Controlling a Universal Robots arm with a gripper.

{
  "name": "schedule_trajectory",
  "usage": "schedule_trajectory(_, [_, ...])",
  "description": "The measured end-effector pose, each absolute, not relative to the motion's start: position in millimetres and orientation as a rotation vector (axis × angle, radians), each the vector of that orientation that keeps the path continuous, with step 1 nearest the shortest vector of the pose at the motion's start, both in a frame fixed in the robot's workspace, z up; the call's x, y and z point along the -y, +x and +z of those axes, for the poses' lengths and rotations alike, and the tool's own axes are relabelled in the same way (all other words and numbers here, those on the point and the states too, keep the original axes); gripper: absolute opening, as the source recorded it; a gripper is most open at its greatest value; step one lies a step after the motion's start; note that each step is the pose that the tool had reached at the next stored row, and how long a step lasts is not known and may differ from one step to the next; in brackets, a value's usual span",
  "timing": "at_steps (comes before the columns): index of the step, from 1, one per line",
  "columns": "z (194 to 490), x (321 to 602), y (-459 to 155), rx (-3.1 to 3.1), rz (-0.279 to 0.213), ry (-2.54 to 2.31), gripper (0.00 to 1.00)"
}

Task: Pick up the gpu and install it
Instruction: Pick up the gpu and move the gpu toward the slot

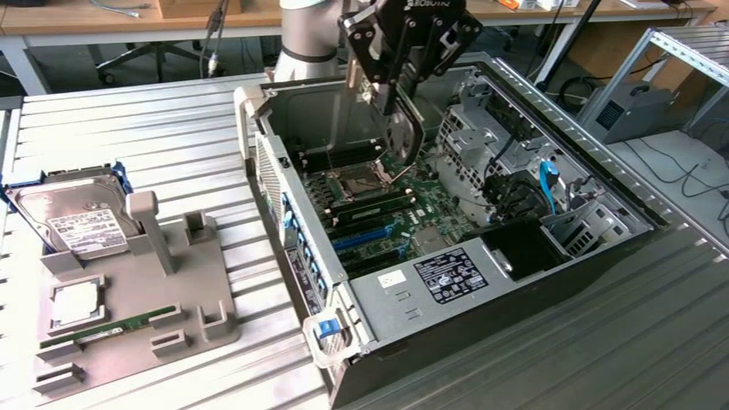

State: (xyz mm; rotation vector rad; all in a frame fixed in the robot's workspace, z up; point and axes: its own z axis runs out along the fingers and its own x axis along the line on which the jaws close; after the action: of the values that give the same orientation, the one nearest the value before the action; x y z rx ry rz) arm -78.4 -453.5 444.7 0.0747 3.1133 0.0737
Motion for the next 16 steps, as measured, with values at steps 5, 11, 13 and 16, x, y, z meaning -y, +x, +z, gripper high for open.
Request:
schedule_trajectory(5, [444.7, 453.3, -66.4, -3.113, 0.074, 0.075, 0.27])
schedule_trajectory(11, [444.6, 452.7, -37.1, -3.113, 0.074, 0.075, 0.27])
schedule_trajectory(13, [444.7, 452.6, -28.6, -3.113, 0.074, 0.074, 0.27])
schedule_trajectory(16, [444.7, 452.0, -9.5, -3.113, 0.074, 0.074, 0.27])
